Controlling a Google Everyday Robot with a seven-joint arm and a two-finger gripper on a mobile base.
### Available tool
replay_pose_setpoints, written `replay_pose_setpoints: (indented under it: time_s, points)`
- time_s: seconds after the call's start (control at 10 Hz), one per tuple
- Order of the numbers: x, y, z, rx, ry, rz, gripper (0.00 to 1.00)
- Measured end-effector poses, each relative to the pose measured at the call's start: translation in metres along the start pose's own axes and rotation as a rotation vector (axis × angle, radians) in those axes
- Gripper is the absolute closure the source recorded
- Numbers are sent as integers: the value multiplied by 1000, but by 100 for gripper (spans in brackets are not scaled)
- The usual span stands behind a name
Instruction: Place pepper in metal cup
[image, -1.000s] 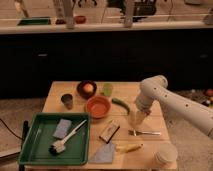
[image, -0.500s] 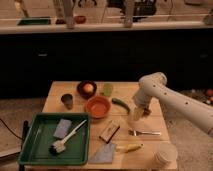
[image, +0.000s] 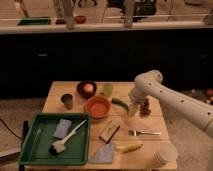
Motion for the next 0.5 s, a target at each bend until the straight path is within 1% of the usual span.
replay_pose_setpoints:
  time_s: [0.2, 0.5]
  points:
    - [-6, -8, 5, 11, -13, 16, 20]
    - [-19, -20, 18, 4, -31, 26, 20]
